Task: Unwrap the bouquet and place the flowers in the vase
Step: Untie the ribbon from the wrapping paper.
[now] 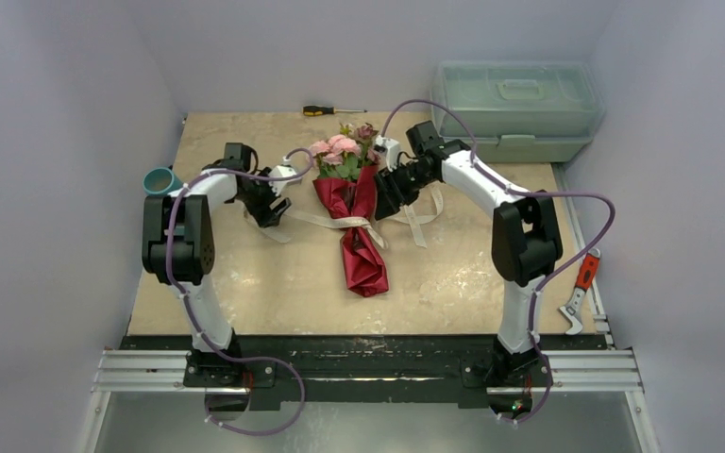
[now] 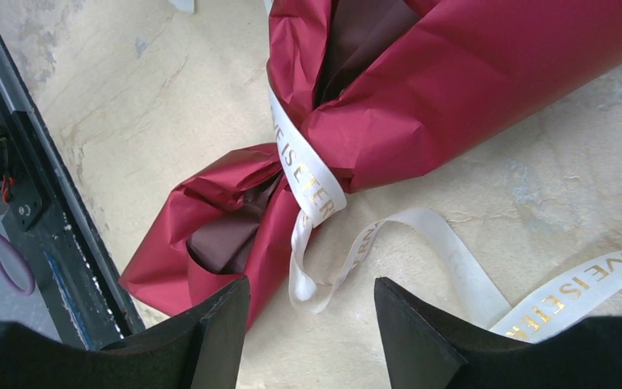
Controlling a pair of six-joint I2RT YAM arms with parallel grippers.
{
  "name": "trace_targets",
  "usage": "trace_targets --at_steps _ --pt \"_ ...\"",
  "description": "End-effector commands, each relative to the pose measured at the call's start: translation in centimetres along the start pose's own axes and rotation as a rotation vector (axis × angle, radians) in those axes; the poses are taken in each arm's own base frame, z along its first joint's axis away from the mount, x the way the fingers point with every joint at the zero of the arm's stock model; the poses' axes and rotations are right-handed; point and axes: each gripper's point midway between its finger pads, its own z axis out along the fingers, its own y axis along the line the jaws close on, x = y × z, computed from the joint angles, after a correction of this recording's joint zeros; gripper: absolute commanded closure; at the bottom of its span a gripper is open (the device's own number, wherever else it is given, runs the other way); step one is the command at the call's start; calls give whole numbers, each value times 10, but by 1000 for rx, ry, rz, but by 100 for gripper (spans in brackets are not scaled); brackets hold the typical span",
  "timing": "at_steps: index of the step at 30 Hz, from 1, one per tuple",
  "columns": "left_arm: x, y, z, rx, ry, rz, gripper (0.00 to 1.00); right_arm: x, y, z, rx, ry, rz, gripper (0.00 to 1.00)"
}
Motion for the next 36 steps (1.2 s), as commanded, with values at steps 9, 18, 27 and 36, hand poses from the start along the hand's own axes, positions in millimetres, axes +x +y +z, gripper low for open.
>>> trace_targets --at_steps 9,18,27,36 --pt "-55 12 -29 -9 -187 -27 27 -50 18 -27 -42 -141 -102 38" --pt "-20 41 2 -120 -48 -101 7 -66 18 -30 -39 -175 -120 31" --pt "-6 16 6 6 10 -76 54 -80 15 -31 -33 -210 -135 7" --pt "-232 -36 -93 179 -595 -70 100 -131 44 -44 -139 -404 -172 2"
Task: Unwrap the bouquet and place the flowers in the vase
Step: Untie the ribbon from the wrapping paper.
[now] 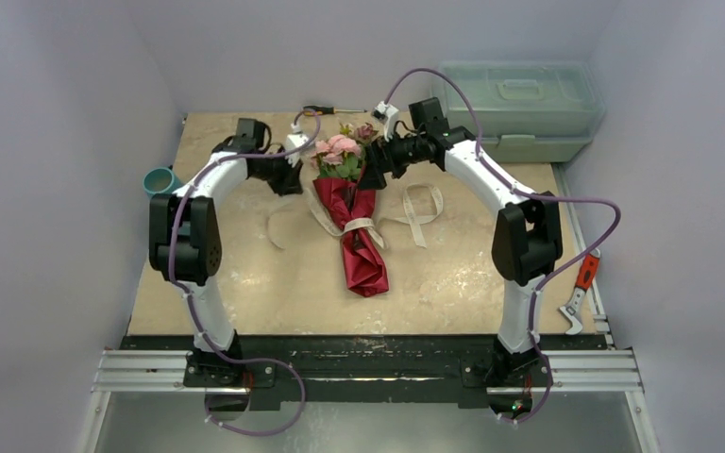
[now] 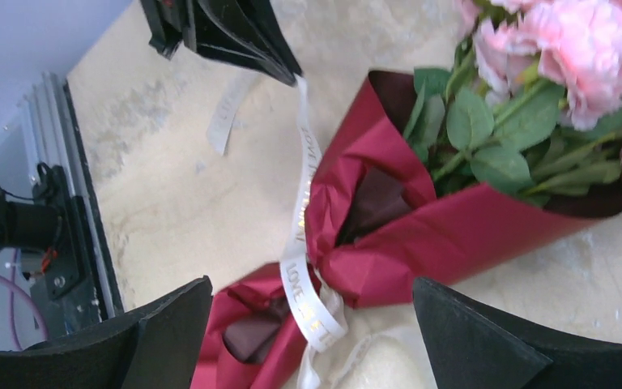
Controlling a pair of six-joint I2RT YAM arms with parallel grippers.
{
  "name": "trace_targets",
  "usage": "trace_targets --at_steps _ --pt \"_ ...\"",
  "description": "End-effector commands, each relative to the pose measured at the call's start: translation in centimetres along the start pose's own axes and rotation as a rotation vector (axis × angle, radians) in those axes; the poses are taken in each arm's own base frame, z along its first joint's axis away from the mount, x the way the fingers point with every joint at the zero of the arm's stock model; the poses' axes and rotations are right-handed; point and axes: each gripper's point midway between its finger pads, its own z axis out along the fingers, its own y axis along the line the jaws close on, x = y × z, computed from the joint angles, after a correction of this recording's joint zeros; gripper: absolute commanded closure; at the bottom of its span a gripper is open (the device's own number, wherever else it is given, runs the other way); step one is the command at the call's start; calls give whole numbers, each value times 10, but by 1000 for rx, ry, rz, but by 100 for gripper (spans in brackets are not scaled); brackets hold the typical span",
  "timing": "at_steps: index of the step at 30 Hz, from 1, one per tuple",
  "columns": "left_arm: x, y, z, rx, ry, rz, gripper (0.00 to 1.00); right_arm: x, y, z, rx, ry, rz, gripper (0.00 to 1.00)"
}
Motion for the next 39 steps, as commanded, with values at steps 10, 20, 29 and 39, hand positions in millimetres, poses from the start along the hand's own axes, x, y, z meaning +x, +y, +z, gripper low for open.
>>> trace_targets --at_steps 10,20,29,39 --pt "-300 -85 -101 291 -764 -7 100 -120 84 -41 -264 -374 -73 2" --pt "-327 -100 -115 369 -837 -11 100 -154 38 -48 32 -543 -46 12" --pt "-335 -102 -115 360 -858 5 100 -121 3 -61 184 -480 2 30" --pt "-351 -115 -104 388 -860 59 100 -108 6 -68 147 -419 -18 9"
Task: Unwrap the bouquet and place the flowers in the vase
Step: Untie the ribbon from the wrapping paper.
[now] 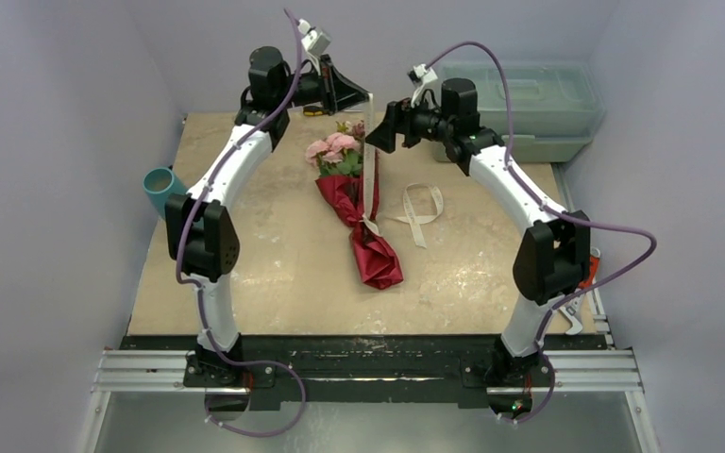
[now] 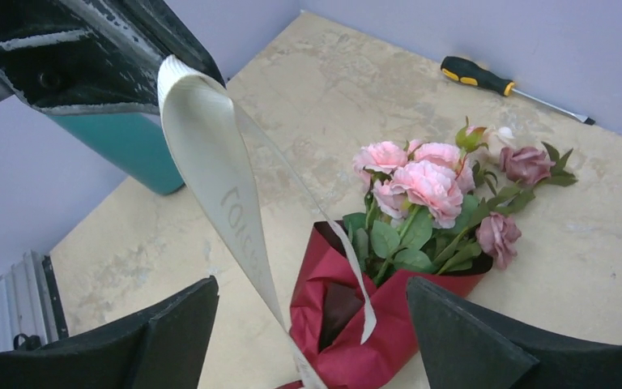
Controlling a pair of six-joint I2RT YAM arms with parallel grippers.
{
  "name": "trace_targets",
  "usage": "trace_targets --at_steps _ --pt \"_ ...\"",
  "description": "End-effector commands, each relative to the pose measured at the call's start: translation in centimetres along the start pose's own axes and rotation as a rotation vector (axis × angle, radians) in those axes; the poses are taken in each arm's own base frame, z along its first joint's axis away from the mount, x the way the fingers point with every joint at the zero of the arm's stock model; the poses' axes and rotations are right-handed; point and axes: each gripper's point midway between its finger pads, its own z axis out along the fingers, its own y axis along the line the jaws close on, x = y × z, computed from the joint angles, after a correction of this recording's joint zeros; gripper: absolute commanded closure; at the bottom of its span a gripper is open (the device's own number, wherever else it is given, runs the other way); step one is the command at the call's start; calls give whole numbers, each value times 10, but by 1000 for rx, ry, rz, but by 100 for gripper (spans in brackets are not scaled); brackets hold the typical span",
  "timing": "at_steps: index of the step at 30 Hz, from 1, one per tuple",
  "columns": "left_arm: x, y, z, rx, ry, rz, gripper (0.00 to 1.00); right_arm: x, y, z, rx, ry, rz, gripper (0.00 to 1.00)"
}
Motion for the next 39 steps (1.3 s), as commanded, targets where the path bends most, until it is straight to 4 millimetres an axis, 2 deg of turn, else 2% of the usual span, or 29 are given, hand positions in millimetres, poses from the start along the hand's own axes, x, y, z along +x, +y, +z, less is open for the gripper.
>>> trace_targets --at_steps 1,5,8,11,16,17,18,19,20,21,23,25,26,29,31,34,36,39 --pt "-15 -21 17 68 -22 70 100 -11 10 0 -33 1 -28 7" --pt "-2 -24 25 89 2 52 100 -7 0 20 -45 -3 27 5" --pt "9 -18 25 78 21 44 100 0 -9 31 -45 1 29 11" --pt "17 -13 24 56 38 47 100 5 -20 37 -22 1 9 36" --pt "19 -3 24 6 37 64 100 4 -33 42 3 -14 1 77" --pt "20 2 24 -18 37 71 99 4 -37 42 15 -19 1 91" --pt "22 8 25 -38 40 70 91 4 -42 42 35 -23 3 100" --pt "24 12 25 -52 43 67 69 4 -46 42 53 -31 8 100" --pt "25 16 25 -71 46 72 53 4 -51 42 63 -38 12 100" --pt "26 19 24 -86 51 83 42 5 -55 42 70 -40 24 100" --pt "30 16 19 -82 63 141 34 2 -67 44 97 -64 40 100" --pt "43 6 14 -58 102 218 33 4 -80 48 122 -75 54 100" --pt "55 1 13 -38 136 270 34 8 -88 51 144 -75 59 99" --pt "114 -26 16 61 323 472 40 25 -109 63 184 -49 88 93" --pt "157 -48 20 136 412 529 40 36 -121 71 199 -24 105 90" --pt "203 -76 31 216 480 586 33 55 -134 80 207 11 134 90" --pt "231 -85 40 250 515 589 28 65 -140 83 210 27 142 91" --pt "261 -88 58 257 538 618 21 79 -143 86 187 55 148 95"
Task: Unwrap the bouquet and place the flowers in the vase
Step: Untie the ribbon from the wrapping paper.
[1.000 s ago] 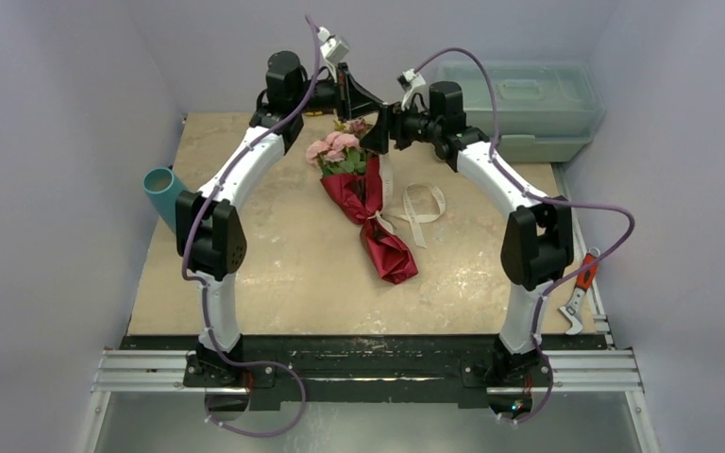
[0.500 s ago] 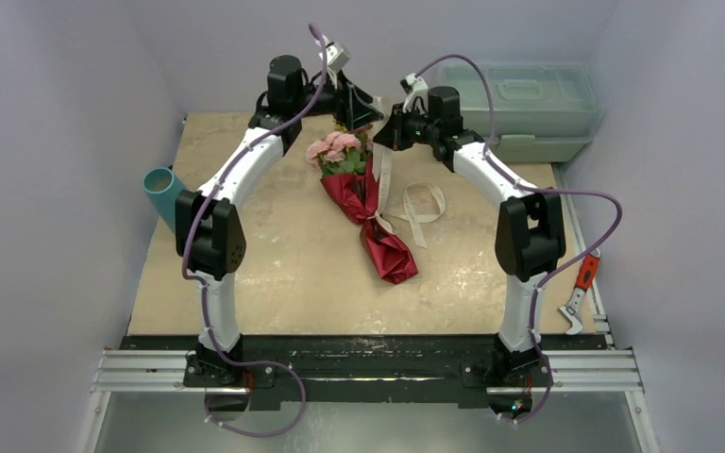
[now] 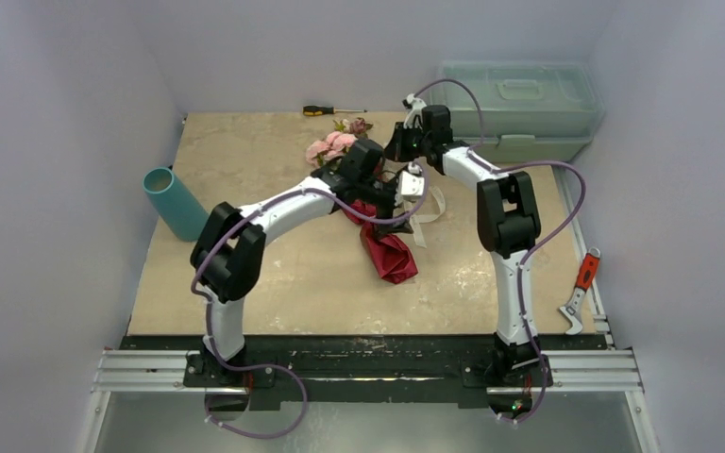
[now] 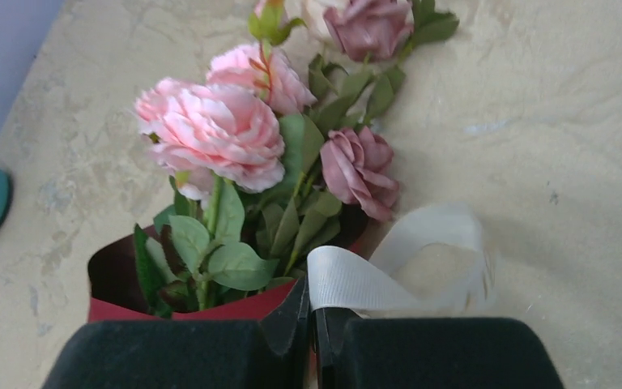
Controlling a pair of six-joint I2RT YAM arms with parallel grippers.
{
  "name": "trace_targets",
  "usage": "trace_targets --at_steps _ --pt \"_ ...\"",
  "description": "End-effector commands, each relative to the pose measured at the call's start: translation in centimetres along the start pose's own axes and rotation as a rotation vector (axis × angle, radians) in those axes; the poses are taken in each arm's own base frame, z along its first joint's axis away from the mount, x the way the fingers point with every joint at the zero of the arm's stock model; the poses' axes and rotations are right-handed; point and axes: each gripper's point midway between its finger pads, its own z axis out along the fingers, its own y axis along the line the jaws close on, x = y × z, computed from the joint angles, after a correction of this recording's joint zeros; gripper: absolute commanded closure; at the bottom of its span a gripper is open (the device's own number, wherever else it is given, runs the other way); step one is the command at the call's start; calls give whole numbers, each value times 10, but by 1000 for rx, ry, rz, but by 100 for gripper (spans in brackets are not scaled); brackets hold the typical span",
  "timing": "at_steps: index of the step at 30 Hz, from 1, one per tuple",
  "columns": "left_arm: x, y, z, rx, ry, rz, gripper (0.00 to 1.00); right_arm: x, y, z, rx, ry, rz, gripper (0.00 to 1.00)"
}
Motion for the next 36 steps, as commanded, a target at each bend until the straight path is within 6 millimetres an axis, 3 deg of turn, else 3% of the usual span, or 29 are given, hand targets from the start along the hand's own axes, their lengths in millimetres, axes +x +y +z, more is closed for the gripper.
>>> trace_targets --at_steps 1,5,10,14,19,24,31,36 --pt "13 5 26 -31 29 163 20 -23 10 -5 -43 -44 -33 95" --pt "34 10 51 -65 8 190 23 -12 7 -2 -81 -14 -25 96" --pt "52 28 76 -139 25 270 33 -4 7 1 -137 15 -4 97" --pt "55 40 89 -190 23 341 38 2 10 1 -169 31 0 96" --pt "58 38 111 -170 33 391 38 13 10 2 -187 83 24 95" --pt "52 37 128 -163 28 378 37 18 9 2 -189 98 29 96" --pt "86 56 145 -245 138 316 37 17 4 1 -171 100 29 96" --pt "95 62 150 -291 182 306 45 18 -9 3 -142 111 45 96"
